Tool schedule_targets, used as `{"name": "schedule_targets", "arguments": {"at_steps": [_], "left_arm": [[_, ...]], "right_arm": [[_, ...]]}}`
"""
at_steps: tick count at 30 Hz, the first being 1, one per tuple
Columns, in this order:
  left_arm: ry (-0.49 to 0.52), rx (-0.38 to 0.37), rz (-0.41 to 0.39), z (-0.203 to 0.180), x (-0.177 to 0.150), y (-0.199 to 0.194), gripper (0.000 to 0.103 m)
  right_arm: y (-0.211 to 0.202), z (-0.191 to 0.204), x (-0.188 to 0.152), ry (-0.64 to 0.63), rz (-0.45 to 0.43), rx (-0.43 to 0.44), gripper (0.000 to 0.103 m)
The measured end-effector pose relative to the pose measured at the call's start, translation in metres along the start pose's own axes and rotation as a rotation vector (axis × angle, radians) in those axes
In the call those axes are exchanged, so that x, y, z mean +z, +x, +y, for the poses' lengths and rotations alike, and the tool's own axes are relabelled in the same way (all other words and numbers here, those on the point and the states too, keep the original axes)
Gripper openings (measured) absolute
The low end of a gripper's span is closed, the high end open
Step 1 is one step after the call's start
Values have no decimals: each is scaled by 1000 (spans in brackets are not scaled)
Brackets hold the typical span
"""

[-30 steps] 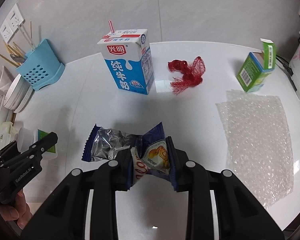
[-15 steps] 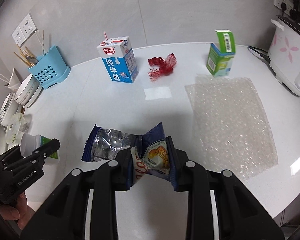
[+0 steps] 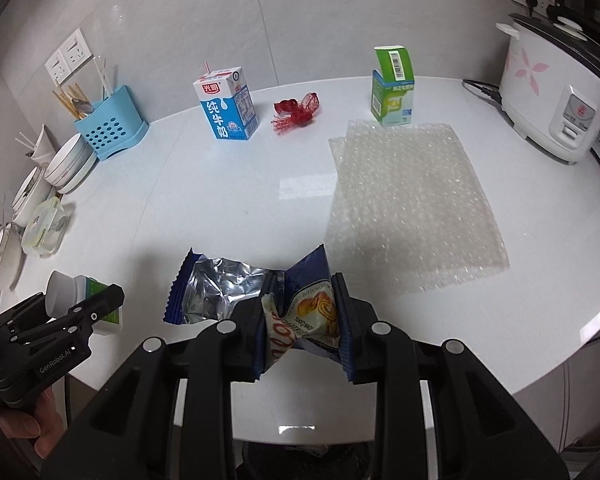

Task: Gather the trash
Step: 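Carry the bottle and blue wrapper down over the green trash bin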

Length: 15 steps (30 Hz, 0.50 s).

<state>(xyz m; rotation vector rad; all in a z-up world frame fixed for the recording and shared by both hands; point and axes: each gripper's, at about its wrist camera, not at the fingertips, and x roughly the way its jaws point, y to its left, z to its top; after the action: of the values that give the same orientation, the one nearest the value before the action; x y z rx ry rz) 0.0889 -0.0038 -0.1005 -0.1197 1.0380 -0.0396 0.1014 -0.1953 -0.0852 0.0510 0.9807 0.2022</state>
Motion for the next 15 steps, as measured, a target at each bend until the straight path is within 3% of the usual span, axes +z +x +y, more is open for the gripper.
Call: {"name": "schedule_targets", "arguments": {"at_steps": [15], "left_arm": [[-1,-10,25,-41,-86,-28,47]], "right_arm": [[-38,-24,-72,-46,16,32,27]]}}
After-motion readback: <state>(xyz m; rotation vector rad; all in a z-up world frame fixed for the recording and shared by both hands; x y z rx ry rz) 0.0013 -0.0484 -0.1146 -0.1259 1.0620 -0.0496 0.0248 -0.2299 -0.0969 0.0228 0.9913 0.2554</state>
